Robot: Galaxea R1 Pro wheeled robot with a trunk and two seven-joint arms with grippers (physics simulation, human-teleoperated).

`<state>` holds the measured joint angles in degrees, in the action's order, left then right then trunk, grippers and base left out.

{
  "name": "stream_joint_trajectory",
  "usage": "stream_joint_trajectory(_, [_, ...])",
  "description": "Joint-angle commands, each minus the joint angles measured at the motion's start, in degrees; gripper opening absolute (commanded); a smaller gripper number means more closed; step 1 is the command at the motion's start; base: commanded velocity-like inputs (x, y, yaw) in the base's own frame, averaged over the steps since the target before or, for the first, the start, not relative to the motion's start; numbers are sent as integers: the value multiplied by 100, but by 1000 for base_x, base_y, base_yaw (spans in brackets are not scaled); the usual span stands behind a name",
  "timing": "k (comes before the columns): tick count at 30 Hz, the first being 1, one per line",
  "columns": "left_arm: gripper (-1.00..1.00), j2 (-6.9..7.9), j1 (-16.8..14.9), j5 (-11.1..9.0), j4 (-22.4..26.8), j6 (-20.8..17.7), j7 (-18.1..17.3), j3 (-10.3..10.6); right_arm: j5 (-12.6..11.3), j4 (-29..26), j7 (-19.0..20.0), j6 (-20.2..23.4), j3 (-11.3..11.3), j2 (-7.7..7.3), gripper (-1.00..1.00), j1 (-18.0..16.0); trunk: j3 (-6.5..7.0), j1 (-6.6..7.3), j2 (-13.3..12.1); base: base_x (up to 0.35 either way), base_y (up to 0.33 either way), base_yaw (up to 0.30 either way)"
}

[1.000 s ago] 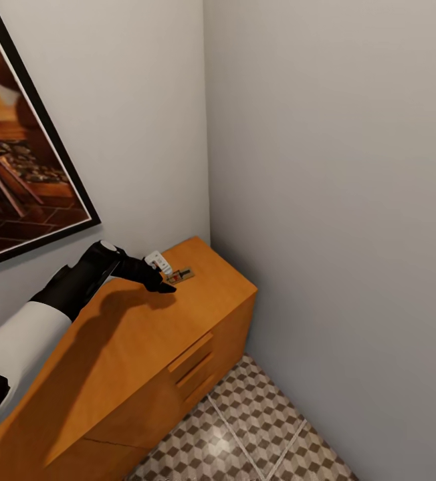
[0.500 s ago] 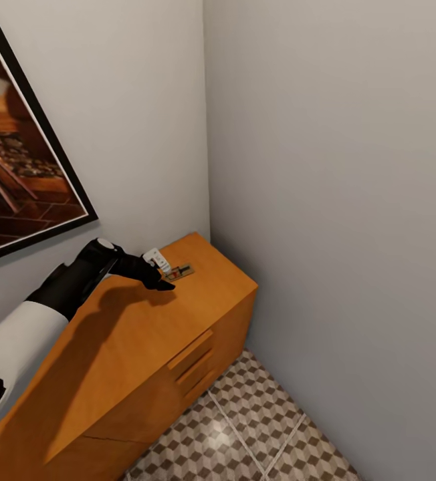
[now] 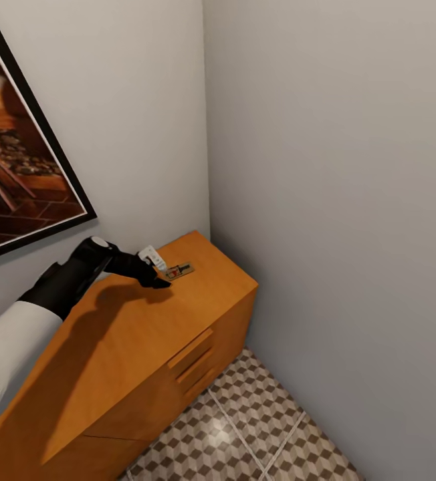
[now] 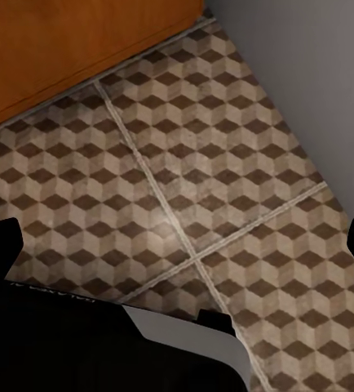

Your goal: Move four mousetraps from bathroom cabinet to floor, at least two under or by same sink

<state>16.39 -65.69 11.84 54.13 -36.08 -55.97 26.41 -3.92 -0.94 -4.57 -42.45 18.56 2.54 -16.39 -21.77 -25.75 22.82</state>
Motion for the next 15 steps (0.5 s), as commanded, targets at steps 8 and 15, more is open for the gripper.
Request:
stream_joint_trajectory(8, [100,28,-5,28,54,-35,-35,-337,-39,6,-26,-17,52,5,100,-4,-10,-3,10,0,0,0])
stream_joint_trajectory(15, [100,25,-5,23,101,-35,-37,-408,-39,6,-26,-17,52,3,100,-4,-10,-3,10,0,0,0])
